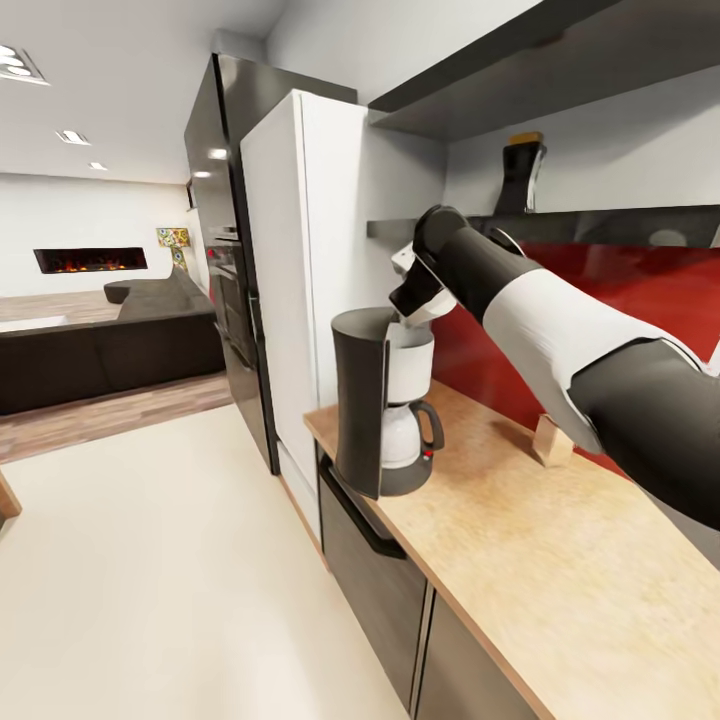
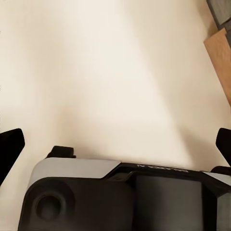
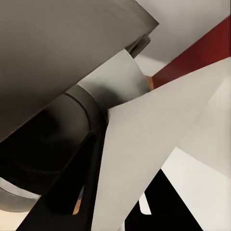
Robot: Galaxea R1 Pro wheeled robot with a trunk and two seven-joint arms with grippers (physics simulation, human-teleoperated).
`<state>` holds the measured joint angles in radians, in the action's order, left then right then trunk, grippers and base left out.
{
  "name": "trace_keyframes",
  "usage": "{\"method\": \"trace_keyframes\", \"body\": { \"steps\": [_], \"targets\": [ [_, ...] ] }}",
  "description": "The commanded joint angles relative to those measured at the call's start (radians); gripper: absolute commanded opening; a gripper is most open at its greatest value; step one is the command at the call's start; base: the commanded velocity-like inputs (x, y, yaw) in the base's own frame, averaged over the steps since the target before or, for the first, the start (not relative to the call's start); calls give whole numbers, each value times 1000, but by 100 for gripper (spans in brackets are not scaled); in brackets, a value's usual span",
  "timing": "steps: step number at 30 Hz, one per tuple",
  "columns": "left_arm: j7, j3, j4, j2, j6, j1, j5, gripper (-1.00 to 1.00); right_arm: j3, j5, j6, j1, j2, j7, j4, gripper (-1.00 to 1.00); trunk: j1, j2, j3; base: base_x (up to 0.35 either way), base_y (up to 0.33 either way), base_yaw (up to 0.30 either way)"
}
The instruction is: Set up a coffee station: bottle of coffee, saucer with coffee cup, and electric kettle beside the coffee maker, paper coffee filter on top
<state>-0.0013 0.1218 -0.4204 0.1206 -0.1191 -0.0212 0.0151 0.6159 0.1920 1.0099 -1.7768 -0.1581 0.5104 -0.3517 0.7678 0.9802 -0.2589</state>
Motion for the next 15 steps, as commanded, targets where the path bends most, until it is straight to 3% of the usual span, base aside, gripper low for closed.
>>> {"method": "trace_keyframes", "body": {
  "steps": [1, 15],
  "targets": [
    [0, 2, -1, 1, -1, 0, 2, 100, 10, 7, 3, -1, 0, 9, 3, -100, 0, 1, -1, 122, 90, 0],
    [0, 2, -1, 1, -2, 0, 2, 100, 22, 7, 2, 0, 0, 10, 25, -100, 0, 1, -1, 62, 49, 0]
  ]
}}
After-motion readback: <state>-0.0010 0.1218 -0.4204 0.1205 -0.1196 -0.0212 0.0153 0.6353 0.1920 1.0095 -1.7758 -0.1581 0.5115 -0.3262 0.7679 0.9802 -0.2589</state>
